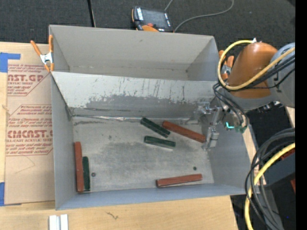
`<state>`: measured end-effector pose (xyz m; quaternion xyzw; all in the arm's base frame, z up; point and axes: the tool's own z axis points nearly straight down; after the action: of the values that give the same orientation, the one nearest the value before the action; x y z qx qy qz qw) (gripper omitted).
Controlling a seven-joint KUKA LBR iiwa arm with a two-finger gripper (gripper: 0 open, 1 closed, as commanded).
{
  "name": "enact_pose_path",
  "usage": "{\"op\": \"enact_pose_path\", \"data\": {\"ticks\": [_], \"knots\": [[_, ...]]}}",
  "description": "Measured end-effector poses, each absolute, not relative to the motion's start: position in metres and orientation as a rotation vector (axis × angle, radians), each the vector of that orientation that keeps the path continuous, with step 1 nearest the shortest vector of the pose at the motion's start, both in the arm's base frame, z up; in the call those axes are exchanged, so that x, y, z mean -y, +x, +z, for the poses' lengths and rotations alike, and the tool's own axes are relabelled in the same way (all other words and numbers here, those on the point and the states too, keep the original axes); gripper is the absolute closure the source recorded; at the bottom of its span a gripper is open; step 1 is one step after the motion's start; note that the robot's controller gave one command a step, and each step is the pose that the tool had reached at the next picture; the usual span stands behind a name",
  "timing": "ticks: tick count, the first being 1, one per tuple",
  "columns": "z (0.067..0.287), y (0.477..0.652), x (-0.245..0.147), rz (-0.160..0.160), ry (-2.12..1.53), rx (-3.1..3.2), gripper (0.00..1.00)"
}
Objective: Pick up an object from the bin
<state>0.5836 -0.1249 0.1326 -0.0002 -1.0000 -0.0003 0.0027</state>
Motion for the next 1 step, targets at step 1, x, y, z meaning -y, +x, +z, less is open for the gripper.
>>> {"op": "enact_pose_path", "data": {"ticks": [1], "knots": [[0.0654, 0.5906, 0.1184, -0.003, 0.09, 3.136, 0.0]]}}
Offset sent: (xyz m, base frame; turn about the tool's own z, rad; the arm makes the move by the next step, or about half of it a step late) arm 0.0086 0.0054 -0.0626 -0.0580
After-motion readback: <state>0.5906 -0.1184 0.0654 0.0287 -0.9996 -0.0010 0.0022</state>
